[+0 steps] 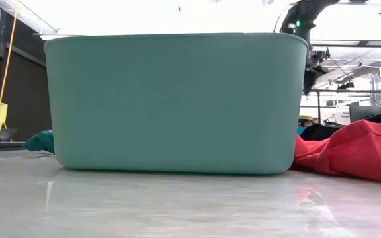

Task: Sort spices by type
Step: Put the yellow seasoning bottle into the blue bin

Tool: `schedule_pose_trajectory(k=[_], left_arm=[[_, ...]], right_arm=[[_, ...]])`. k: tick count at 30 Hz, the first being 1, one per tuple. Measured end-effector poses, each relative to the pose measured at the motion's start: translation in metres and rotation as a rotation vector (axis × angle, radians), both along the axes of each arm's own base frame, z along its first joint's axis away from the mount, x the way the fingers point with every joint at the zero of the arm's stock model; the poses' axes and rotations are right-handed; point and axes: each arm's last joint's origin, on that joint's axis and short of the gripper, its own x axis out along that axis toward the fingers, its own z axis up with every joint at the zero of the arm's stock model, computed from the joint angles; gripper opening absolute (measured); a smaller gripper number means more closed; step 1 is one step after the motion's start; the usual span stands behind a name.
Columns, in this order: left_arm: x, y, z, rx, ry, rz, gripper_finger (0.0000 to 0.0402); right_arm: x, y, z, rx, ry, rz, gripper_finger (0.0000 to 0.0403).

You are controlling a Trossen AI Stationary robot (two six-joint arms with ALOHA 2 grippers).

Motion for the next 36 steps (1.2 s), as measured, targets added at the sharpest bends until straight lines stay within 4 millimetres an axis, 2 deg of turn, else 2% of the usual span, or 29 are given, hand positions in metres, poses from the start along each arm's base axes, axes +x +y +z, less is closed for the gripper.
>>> schedule_pose_trajectory(k=[4, 7, 10, 12, 17, 20, 23, 31, 36], left_arm=[[0.005, -0.009, -0.042, -0.104, 0.064, -0.061, 0.0326], [0.002, -0.026, -0.078, -0.2, 0.091, -0.147, 0.0326], [-0.011, -0.05, -0.112, -0.278, 0.206, -0.217, 0.0326], [-0.023, -0.066, -0.128, -0.324, 0.297, -0.23, 0.0326], [-0.043, -0.094, -0.145, -0.23, 0.463, -0.258, 0.0326], [-0.044, -0.103, -0.149, -0.141, 0.483, -0.287, 0.0326], [-0.042, -0.114, -0.154, -0.128, 0.536, -0.377, 0.0326], [-0.044, -0.141, -0.181, -0.067, 0.643, -0.562, 0.0326], [-0.042, -0.151, -0.195, -0.051, 0.613, -0.632, 0.0326]], right_arm=[[0.014, 0.026, 0.025, -0.086, -0.135, 0.088, 0.0275], [0.026, 0.053, 0.044, -0.157, -0.192, 0.161, 0.0275], [0.036, 0.079, 0.06, -0.219, -0.243, 0.21, 0.0275], [0.042, 0.096, 0.068, -0.256, -0.274, 0.23, 0.0275], [0.058, 0.126, 0.08, -0.351, -0.305, 0.274, 0.0275], [0.067, 0.14, 0.082, -0.369, -0.322, 0.315, 0.0275], [0.073, 0.15, 0.082, -0.354, -0.335, 0.336, 0.0275], [0.082, 0.168, 0.082, -0.358, -0.332, 0.362, 0.0275], [0.084, 0.171, 0.082, -0.365, -0.328, 0.368, 0.0275]])
